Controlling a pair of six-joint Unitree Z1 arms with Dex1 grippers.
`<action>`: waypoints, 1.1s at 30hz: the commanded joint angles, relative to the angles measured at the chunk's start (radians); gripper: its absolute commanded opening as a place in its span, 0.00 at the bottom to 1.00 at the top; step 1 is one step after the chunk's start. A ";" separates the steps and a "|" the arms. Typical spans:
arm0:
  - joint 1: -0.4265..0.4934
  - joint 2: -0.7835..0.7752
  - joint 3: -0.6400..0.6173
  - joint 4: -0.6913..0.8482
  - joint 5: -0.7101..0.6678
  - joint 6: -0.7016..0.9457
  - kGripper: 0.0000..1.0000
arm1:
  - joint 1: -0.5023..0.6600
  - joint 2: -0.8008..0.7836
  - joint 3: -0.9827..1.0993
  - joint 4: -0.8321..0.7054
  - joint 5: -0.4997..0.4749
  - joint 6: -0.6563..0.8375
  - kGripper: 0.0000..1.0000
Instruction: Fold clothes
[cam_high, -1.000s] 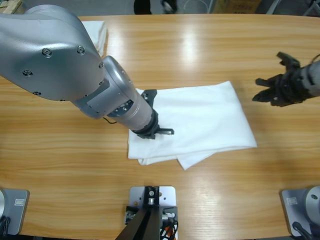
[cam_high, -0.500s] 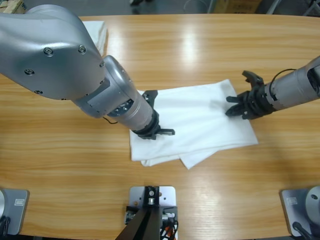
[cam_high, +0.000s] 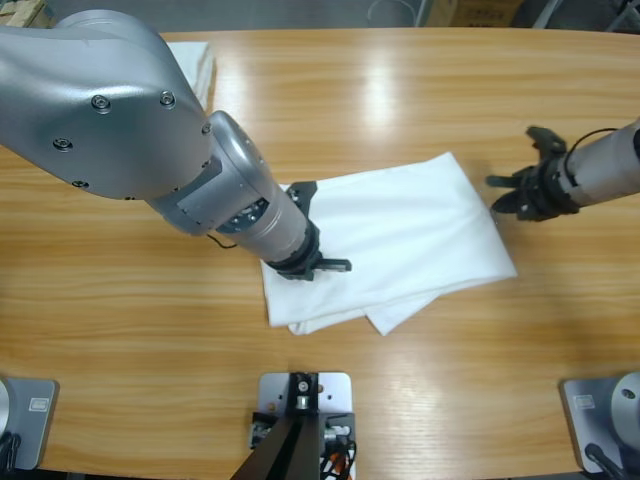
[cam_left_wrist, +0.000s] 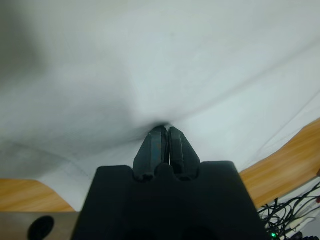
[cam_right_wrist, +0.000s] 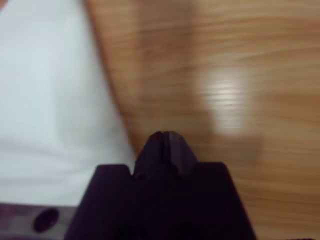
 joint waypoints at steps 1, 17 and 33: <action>0.006 0.101 0.041 0.016 -0.025 0.004 0.00 | -0.102 -0.044 -0.042 0.081 0.308 -0.035 0.93; 0.016 0.107 0.034 0.013 -0.033 0.015 0.00 | -0.218 0.040 -0.052 0.080 0.522 -0.074 1.00; 0.017 0.107 0.038 0.013 -0.033 0.009 0.00 | -0.311 0.276 0.019 0.047 0.728 -0.143 0.98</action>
